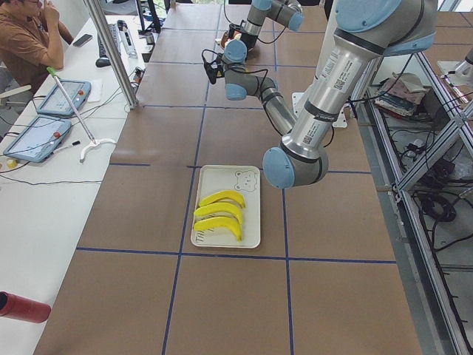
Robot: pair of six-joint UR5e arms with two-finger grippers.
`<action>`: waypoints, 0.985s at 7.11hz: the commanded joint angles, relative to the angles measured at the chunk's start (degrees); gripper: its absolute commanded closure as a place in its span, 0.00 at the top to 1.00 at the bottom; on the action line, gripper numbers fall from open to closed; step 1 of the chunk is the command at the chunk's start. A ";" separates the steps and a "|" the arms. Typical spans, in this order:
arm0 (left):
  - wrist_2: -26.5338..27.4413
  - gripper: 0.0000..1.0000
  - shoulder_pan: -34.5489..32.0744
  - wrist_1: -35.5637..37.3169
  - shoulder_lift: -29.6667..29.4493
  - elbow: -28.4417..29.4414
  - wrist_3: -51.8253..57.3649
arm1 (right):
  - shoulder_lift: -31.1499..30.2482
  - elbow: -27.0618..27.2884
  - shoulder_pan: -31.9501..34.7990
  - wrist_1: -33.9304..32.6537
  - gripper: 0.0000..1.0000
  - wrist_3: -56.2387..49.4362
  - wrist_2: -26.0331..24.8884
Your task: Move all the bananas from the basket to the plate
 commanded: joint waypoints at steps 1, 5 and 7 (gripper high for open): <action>0.01 1.00 0.14 -0.78 -2.17 1.38 -0.02 | 0.44 0.07 -0.49 0.09 0.01 0.02 -0.14; 0.10 1.00 1.72 -0.78 -4.02 3.76 0.07 | 0.97 0.07 -1.02 0.18 0.01 0.02 -0.14; 1.41 0.99 2.34 -0.78 -5.52 5.43 0.07 | 0.97 -0.01 -1.02 0.18 0.01 0.02 -0.14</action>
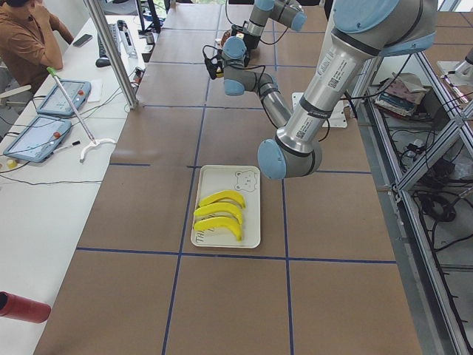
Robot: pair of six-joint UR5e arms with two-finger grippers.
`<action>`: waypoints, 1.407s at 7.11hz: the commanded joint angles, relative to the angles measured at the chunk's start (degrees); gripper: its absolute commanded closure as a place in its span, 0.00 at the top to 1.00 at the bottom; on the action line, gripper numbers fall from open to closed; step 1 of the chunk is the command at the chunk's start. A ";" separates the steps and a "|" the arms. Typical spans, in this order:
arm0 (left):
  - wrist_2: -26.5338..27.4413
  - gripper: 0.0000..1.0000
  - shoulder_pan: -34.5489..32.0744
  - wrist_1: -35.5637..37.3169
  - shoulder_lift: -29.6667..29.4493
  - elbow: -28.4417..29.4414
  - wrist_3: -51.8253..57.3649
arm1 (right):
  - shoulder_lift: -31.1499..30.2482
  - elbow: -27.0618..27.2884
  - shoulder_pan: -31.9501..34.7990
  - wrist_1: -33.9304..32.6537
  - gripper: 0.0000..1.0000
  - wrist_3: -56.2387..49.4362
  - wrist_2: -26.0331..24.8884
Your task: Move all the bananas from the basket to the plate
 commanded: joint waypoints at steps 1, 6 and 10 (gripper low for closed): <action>0.85 0.76 0.45 0.00 -0.58 0.70 0.01 | -0.08 -0.06 0.00 -0.04 0.01 0.00 0.00; 0.76 0.00 0.01 0.17 -0.23 0.79 0.45 | -0.42 0.64 0.00 0.31 1.00 -0.09 0.35; 0.50 0.00 -1.39 0.44 -0.05 0.79 0.71 | -3.13 7.38 0.61 -0.21 1.00 -0.18 2.01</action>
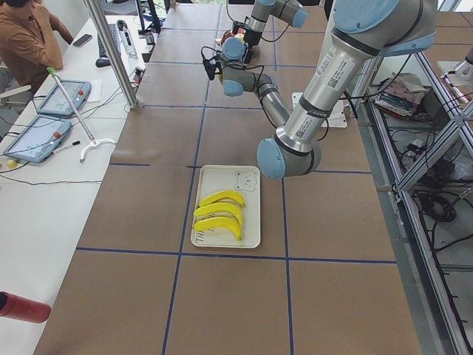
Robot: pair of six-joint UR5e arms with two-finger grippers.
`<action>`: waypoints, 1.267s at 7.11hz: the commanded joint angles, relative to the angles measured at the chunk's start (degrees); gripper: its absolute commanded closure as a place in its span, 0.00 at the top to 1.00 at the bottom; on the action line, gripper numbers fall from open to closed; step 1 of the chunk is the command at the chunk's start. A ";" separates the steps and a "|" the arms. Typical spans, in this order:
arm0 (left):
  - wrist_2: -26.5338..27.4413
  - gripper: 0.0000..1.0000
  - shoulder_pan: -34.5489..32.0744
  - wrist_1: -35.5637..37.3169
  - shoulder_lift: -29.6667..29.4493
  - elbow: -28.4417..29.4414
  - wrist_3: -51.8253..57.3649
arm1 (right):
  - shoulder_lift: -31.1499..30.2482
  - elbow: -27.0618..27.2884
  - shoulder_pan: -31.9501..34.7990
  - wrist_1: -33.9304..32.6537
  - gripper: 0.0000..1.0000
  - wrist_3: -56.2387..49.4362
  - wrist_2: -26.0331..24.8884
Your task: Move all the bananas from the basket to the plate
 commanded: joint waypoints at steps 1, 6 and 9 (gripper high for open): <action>-0.71 0.00 -2.79 0.28 0.07 0.00 0.16 | -4.06 7.00 2.36 -0.25 1.00 -0.20 3.44; -28.01 0.00 -19.73 7.83 7.87 0.00 5.23 | -11.80 10.91 10.54 -0.25 1.00 -2.83 10.41; -30.95 0.00 -22.67 7.93 19.11 -3.07 25.75 | -15.06 10.56 13.18 -0.25 1.00 -9.50 10.24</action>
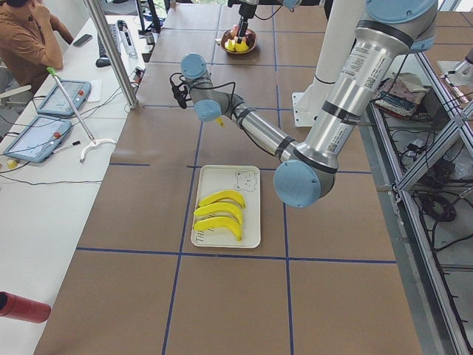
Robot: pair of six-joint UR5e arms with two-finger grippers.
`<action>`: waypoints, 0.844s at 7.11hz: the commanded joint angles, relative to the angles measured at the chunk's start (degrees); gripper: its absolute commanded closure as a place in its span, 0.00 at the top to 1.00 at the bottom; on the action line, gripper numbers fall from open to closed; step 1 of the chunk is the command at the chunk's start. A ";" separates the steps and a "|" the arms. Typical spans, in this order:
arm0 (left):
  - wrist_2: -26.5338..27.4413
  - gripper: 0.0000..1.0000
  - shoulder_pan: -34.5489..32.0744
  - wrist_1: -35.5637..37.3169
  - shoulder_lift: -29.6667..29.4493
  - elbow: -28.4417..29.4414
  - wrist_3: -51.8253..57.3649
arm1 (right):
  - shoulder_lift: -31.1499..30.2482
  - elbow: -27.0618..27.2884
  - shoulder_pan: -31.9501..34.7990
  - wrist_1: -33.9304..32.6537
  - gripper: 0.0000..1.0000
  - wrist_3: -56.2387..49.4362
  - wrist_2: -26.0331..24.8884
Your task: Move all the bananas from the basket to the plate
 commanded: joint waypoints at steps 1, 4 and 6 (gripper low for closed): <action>-0.59 0.00 -1.89 0.37 6.69 -1.21 12.07 | -1.87 -0.20 1.64 -0.06 1.00 -3.94 -0.02; 0.37 0.00 -4.97 0.63 8.03 -1.83 18.42 | -1.88 -0.72 1.83 0.03 1.00 -4.04 -0.46; 6.14 0.00 -6.72 2.65 7.68 -5.24 20.26 | -1.96 -0.73 1.91 0.03 1.00 -4.04 -0.63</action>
